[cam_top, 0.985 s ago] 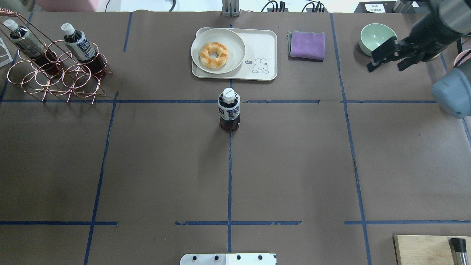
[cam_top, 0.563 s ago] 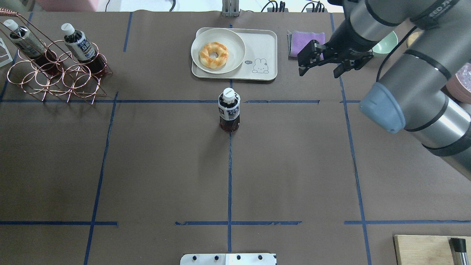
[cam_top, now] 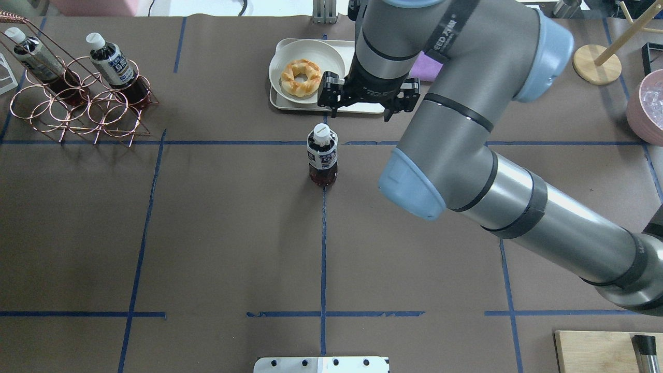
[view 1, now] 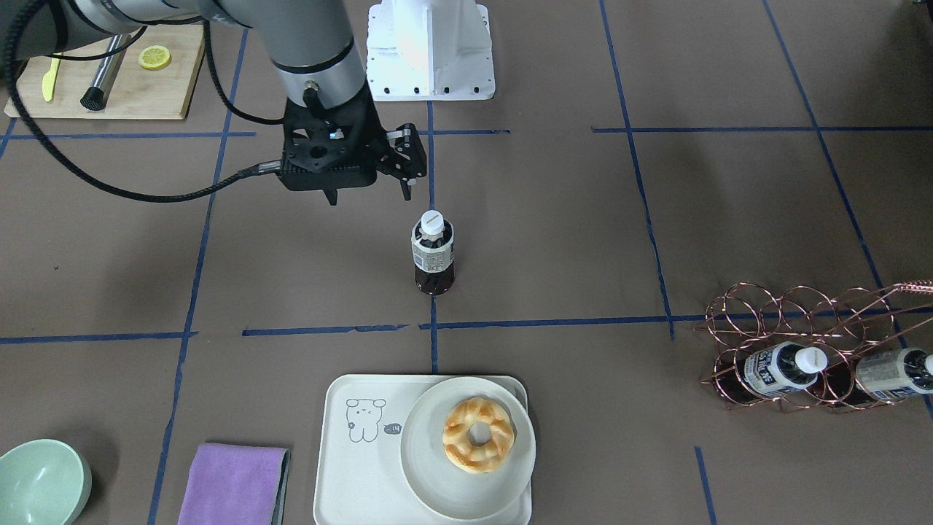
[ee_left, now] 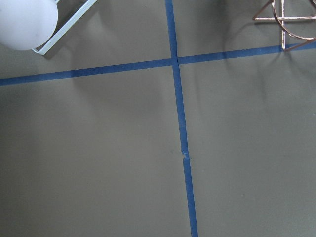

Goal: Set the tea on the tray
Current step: 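Reach the right gripper over the standing tea bottle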

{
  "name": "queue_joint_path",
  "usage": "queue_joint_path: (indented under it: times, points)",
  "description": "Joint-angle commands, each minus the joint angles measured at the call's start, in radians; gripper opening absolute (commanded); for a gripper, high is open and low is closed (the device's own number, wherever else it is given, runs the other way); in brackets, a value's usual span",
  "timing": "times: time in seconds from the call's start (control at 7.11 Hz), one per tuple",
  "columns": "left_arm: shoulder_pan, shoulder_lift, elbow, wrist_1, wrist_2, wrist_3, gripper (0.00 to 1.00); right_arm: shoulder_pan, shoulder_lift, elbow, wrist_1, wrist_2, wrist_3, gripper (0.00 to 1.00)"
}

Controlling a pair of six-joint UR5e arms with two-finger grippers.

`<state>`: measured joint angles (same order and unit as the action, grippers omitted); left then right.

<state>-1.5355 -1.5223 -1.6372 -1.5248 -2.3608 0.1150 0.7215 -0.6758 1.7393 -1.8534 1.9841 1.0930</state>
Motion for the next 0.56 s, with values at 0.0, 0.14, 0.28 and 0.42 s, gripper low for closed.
queue_joint_path:
  times: [0.0, 0.14, 0.28, 0.42]
  points:
    - [0.000, 0.001, 0.000, 0.000, 0.000, 0.000, 1.00, -0.042, 0.082, -0.119, 0.002, -0.051, 0.004, 0.92]
    - [0.000, 0.001, 0.002, 0.000, 0.000, -0.002, 1.00, -0.056, 0.085, -0.133, 0.002, -0.065, 0.004, 0.89]
    - [0.000, 0.001, 0.000, 0.000, 0.000, 0.000, 1.00, -0.065, 0.087, -0.141, 0.002, -0.074, 0.004, 0.88]
    - [0.000, 0.001, 0.000, 0.000, 0.000, -0.002, 1.00, -0.068, 0.093, -0.144, 0.003, -0.080, 0.005, 0.87]
